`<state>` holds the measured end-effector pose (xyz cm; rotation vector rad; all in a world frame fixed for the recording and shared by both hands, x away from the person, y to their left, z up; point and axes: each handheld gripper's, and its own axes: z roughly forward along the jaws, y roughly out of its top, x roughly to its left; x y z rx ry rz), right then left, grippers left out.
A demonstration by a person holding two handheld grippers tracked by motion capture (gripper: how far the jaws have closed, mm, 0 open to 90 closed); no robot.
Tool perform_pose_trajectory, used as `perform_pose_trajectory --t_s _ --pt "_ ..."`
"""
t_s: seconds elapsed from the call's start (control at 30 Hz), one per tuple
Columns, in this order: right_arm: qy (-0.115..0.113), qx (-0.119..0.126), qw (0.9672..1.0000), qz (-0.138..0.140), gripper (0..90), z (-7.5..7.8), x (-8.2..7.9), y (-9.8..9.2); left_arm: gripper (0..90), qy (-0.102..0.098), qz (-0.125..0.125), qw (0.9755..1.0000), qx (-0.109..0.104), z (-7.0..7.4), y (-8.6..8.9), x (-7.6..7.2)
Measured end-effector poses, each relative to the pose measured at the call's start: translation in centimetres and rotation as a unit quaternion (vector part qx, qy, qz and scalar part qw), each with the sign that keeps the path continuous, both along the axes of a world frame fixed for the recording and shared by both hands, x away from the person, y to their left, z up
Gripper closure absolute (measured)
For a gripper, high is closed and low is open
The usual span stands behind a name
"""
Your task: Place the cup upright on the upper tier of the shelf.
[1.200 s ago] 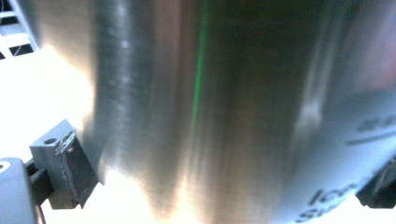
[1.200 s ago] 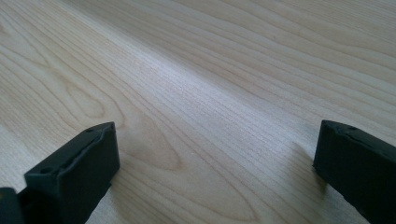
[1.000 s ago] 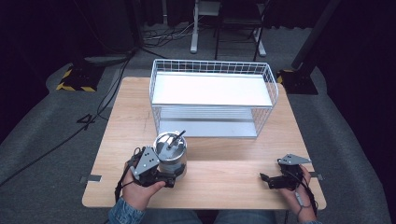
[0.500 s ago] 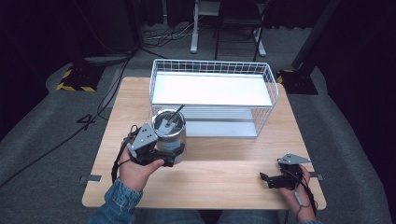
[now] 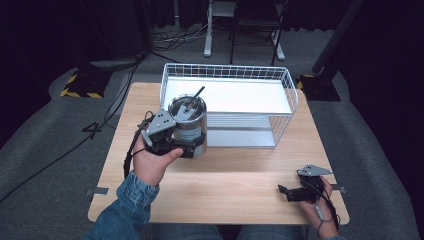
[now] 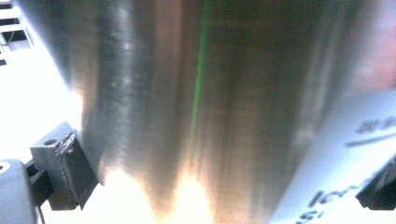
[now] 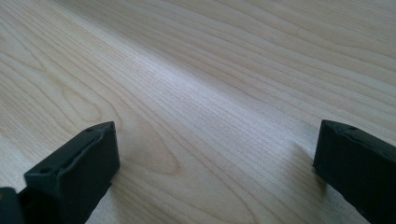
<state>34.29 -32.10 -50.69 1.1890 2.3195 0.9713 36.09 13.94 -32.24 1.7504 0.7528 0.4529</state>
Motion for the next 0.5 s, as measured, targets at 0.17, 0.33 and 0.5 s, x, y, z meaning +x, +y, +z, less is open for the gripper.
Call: perform_pose_trajectory --t_s 0.17,0.33,0.5 --pt "0.000 0.000 1.0000 0.000 0.4 0.0 0.0 0.0 3.8 -0.007 0.004 1.0000 0.000 2.3 -0.8 1.3" --pt "0.000 0.000 1.0000 0.000 0.5 0.0 0.0 0.0 3.8 -0.010 0.009 0.9999 -0.008 3.6 -1.5 2.4" --pt "0.000 0.000 1.0000 0.000 0.4 0.0 0.0 0.0 3.8 -0.014 0.017 0.9996 -0.020 4.7 -2.6 4.0"
